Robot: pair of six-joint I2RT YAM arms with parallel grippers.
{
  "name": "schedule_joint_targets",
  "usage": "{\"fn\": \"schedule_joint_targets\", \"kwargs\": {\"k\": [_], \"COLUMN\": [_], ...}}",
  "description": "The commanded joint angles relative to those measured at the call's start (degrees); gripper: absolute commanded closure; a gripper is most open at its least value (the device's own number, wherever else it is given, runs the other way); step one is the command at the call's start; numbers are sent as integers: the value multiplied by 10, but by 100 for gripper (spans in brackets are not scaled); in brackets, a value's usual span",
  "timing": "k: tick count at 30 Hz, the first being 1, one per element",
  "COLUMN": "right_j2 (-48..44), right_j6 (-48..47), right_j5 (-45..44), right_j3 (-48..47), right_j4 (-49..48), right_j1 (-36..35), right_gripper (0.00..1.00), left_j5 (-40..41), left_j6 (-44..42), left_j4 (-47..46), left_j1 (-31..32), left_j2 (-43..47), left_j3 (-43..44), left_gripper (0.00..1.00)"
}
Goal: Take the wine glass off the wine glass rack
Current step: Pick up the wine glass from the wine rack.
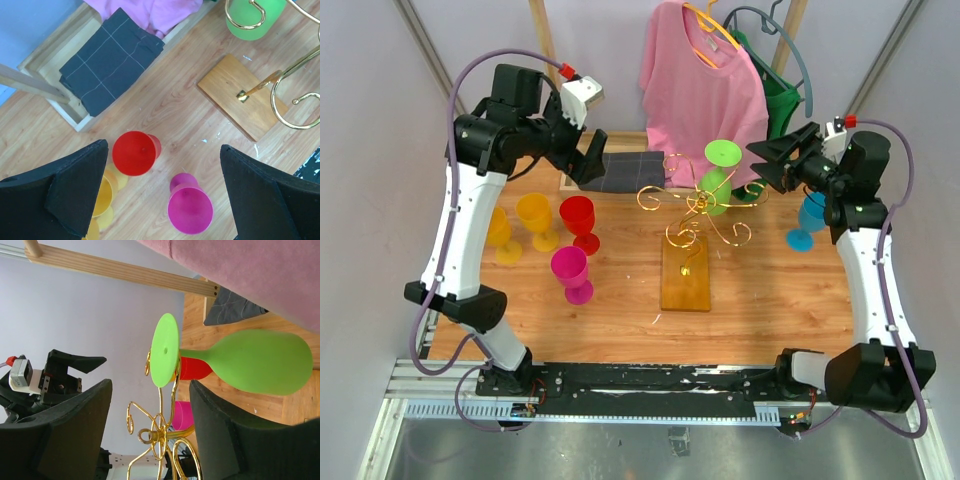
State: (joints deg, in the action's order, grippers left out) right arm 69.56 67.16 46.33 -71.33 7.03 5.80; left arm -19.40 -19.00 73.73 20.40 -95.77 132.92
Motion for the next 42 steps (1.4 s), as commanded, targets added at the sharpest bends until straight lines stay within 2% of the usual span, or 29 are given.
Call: {"fn": "schedule_joint_targets", "kwargs": {"k": [1,10,21,33,42], "right_j2": [1,29,70,93,108], "right_j6": [9,15,17,38,37], "right_j5": [13,18,35,49,64], "right_j3": [5,3,-16,-31,-37], "right_j4": [-51,-78,-98,-131,-132], "right_j1": [9,8,9,8,-3], "right_gripper": [36,42,45,59,64], "left_j5": [-11,-11,-12,-13,-17], "left_j6": [6,9,11,9,11], "left_j4": [-9,-10,-9,-9,-9], "left_j1": [3,3,3,3,3], "left_j2": [-6,-9,-12,-16,-22], "left_j3": [-6,-8,-11,-18,-16], "left_gripper": [1,1,1,1,1]}}
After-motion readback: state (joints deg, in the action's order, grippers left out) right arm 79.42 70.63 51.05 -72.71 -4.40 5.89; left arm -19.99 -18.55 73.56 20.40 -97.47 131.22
